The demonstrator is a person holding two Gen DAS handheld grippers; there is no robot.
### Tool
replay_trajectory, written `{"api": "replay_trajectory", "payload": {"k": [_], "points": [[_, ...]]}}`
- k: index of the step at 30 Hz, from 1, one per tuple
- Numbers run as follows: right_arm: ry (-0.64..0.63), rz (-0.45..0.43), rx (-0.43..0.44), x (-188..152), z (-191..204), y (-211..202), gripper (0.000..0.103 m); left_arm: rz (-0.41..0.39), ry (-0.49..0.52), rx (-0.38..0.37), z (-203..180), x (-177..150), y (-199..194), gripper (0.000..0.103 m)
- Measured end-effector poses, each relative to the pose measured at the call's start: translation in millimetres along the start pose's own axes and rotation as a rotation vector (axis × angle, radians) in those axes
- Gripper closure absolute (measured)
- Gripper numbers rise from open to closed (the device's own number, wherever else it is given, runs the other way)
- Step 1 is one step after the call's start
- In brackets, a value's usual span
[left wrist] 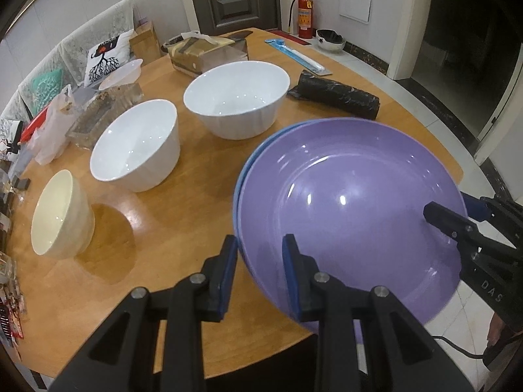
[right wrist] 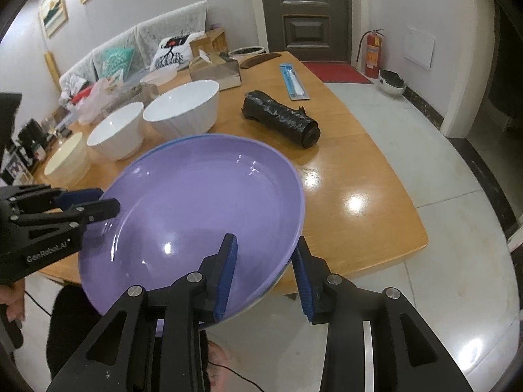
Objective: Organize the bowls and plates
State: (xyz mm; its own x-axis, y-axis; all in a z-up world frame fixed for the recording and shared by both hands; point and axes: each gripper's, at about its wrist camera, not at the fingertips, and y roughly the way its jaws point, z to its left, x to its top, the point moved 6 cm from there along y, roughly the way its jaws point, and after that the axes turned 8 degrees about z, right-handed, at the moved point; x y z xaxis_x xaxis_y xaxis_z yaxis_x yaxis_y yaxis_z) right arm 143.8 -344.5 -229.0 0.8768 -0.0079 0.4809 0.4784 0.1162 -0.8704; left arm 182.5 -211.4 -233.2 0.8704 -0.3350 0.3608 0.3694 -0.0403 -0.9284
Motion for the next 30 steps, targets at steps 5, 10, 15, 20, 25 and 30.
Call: {"api": "replay_trajectory", "payload": {"k": [5, 10, 15, 20, 25, 30], "points": [[-0.017, 0.006, -0.028, 1, 2, 4, 0.069, -0.008, -0.001, 0.004, 1, 2, 2, 0.079], [-0.028, 0.018, -0.045, 2, 2, 6, 0.067, -0.012, -0.007, -0.013, 3, 3, 2, 0.078], [-0.02, 0.028, -0.056, 2, -1, 6, 0.066, -0.024, -0.016, -0.033, 8, 3, -3, 0.077], [0.019, -0.012, -0.062, 10, -6, -8, 0.054, -0.063, -0.038, -0.07, 19, 3, -18, 0.07], [-0.016, -0.091, -0.042, 26, 17, -29, 0.04, -0.112, -0.062, -0.092, 45, 1, -39, 0.056], [-0.109, -0.151, -0.011, 44, 65, -39, 0.024, -0.144, -0.063, -0.058, 84, 1, -55, 0.045]]}}
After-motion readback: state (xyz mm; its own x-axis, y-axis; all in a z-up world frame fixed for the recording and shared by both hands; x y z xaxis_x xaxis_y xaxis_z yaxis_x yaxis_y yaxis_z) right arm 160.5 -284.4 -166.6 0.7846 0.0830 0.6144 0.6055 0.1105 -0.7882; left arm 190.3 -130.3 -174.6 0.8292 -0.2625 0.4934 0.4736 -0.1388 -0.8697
